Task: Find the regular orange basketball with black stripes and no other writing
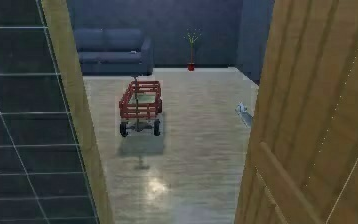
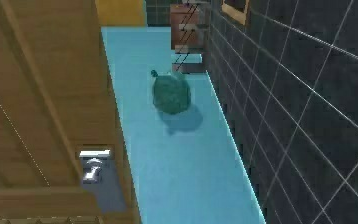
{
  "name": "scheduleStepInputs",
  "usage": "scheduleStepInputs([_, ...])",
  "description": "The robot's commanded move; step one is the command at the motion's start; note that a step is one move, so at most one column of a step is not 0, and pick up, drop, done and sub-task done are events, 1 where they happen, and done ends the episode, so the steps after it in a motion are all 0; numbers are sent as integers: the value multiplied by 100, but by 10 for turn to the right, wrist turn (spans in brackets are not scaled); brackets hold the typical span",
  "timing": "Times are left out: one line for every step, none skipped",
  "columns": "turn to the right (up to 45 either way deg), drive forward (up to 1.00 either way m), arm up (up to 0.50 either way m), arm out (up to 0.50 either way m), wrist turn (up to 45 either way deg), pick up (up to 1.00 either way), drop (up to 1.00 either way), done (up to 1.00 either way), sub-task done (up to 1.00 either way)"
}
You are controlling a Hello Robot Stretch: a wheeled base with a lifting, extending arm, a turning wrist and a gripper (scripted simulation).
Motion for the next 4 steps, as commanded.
scheduleStepInputs([0, 100, 0, 0, 0, 0, 0, 0, 0])
scheduleStepInputs([60, 0, 0, 0, 0, 0, 0, 0, 0])
scheduleStepInputs([0, 15, 0, 0, 0, 0, 0, 0, 0])
scheduleStepInputs([90, 0, 0, 0, 0, 0, 0, 0, 0])
